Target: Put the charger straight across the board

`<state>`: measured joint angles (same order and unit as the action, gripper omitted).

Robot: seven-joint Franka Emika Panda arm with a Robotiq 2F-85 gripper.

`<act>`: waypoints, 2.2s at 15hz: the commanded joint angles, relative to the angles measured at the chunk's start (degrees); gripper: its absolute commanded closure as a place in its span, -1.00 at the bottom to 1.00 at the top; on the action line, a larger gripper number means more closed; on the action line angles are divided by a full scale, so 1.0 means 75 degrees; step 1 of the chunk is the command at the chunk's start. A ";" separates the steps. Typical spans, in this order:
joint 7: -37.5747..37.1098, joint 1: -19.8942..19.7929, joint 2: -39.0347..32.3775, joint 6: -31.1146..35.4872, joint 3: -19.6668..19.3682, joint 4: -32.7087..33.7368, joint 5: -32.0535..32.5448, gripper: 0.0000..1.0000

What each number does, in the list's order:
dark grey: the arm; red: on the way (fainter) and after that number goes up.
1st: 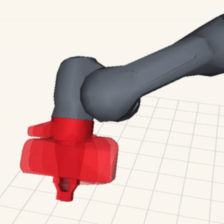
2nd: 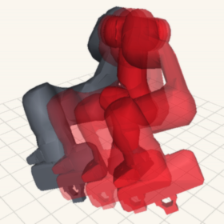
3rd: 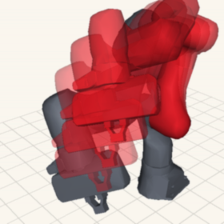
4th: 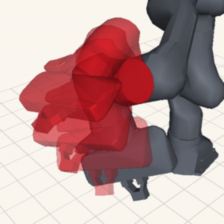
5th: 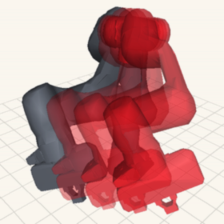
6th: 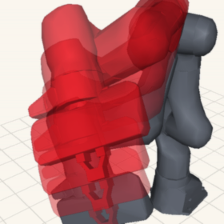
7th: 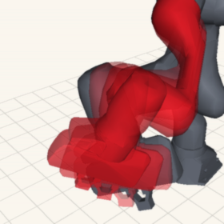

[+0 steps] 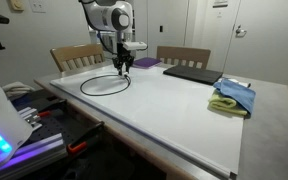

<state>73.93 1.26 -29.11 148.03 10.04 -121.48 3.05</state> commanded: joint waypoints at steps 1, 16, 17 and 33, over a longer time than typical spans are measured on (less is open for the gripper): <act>-0.1246 -0.0006 0.0152 -0.0028 -0.0303 0.0063 0.0008 0.49; -0.5080 0.0193 0.0146 0.0104 -0.1438 0.0270 0.1405 0.49; -0.5421 0.0062 0.0173 -0.0004 -0.1458 0.0277 0.1386 0.49; -0.9631 0.0056 0.0330 0.0346 -0.2845 -0.0298 0.2497 0.49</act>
<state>9.11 1.30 -27.87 148.92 -8.08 -121.21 19.81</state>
